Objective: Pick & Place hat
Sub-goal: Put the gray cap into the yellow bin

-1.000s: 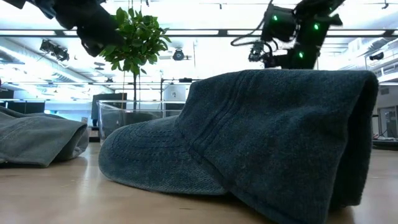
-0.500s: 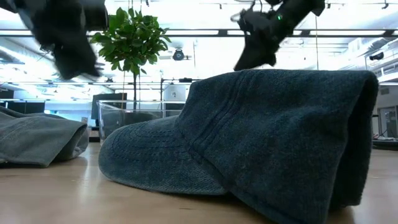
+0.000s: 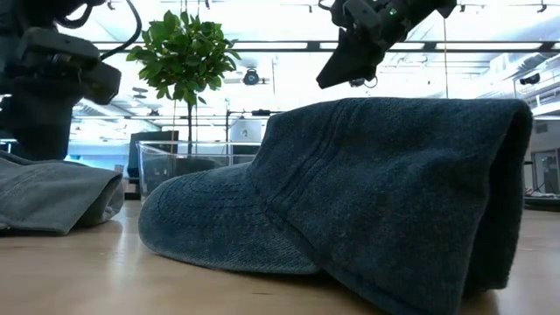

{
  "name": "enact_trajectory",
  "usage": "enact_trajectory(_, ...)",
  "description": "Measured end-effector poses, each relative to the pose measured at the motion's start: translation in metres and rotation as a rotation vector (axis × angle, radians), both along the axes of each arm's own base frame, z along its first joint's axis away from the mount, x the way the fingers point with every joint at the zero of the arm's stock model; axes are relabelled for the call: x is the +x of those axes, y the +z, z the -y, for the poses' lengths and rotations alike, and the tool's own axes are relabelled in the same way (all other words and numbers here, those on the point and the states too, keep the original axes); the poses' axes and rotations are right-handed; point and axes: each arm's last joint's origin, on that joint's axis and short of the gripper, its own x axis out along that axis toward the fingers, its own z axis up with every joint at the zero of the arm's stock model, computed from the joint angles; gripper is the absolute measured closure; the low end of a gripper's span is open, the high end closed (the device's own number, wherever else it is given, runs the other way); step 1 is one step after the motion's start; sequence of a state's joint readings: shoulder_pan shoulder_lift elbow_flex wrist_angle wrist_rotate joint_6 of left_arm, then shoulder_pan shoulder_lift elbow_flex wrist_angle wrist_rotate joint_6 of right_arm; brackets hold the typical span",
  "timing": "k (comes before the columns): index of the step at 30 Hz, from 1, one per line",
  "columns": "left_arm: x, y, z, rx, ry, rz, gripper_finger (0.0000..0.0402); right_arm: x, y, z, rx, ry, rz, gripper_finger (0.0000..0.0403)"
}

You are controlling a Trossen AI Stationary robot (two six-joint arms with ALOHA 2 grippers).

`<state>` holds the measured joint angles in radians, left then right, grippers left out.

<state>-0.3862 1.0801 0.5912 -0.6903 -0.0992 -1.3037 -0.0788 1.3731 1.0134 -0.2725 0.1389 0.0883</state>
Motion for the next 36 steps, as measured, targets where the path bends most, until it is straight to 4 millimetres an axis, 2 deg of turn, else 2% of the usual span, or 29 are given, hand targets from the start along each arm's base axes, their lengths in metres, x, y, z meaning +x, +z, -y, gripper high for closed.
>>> enact_trajectory(4, 0.005, 0.011, 0.003, -0.064, 0.004, 0.016, 0.0253, 0.0, 0.0, 0.0, -0.009, -0.007, -0.001, 0.0299)
enact_trajectory(10, 0.015, 0.043, 0.015, -0.151, 0.022, 0.103, 0.0289, 0.0, 0.0, 0.0, -0.024, 0.004, -0.006, 0.03)
enact_trajectory(13, 0.013, 0.047, 0.022, -0.212, 0.044, 0.092, 0.0295, 0.0, 0.0, 0.0, -0.024, 0.005, -0.011, 0.03)
enact_trajectory(17, 0.008, 0.04, 0.033, -0.233, 0.07, 0.02, 0.0292, 0.0, 0.0, 0.0, -0.026, 0.006, -0.012, 0.03)
enact_trajectory(22, 0.003, 0.019, 0.046, -0.156, 0.138, -0.14, 0.0282, -0.001, -0.002, 0.0, -0.04, 0.018, -0.032, 0.03)
enact_trajectory(26, 0.007, 0.003, 0.055, -0.104, 0.126, -0.204, 0.0276, -0.001, -0.002, 0.0, -0.055, 0.029, -0.035, 0.03)
enact_trajectory(33, 0.014, -0.014, 0.057, -0.016, 0.181, -0.24, 0.029, -0.001, -0.002, 0.0, -0.055, 0.028, -0.034, 0.0299)
enact_trajectory(36, 0.015, -0.017, 0.057, 0.006, 0.153, -0.253, 0.0302, -0.001, -0.002, 0.0, -0.055, 0.028, -0.033, 0.0299)
